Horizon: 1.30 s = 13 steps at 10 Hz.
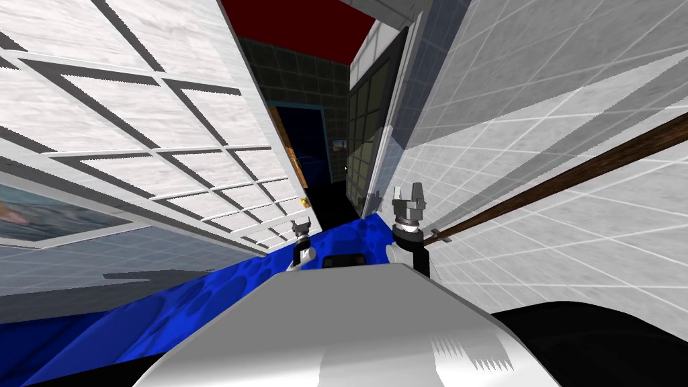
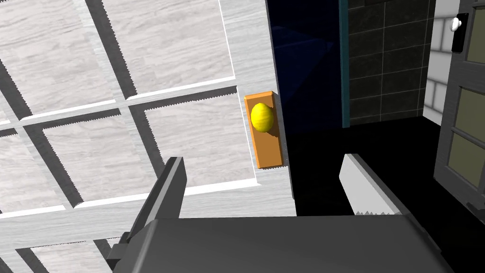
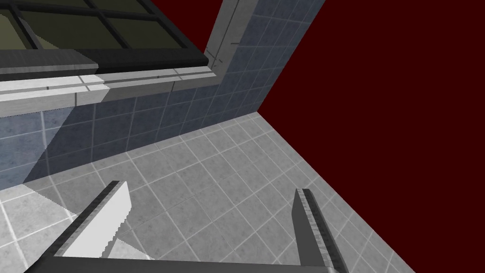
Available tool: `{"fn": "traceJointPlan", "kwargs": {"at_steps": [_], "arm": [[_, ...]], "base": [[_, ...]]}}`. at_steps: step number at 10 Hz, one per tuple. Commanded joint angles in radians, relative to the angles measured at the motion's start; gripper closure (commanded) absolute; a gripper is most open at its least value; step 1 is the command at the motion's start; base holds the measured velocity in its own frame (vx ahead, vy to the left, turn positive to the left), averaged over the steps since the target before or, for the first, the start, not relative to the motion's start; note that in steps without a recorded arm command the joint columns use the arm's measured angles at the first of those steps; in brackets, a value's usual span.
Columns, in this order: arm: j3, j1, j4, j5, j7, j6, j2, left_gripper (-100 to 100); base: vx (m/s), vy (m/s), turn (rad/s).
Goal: Push the door open
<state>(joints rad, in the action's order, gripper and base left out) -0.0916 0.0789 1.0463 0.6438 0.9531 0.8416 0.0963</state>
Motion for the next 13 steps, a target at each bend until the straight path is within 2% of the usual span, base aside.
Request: {"fn": "traceJointPlan", "kwargs": {"at_steps": [1, 8, 11, 13], "arm": [[-0.003, -0.009, -0.032, 0.015, 0.023, 0.007, -0.002, -100], [-0.019, -0.071, -0.212, 0.095, 0.141, 0.046, -0.012, -100], [-0.024, -0.089, -0.264, 0.118, 0.176, 0.057, -0.017, -100], [-0.021, -0.086, -0.256, 0.114, 0.17, 0.057, -0.013, -100]], "base": [[0.042, 0.082, -0.156], [0.045, 0.113, -0.148], [0.033, 0.077, -0.093], [0.056, 0.042, -0.022]]}}
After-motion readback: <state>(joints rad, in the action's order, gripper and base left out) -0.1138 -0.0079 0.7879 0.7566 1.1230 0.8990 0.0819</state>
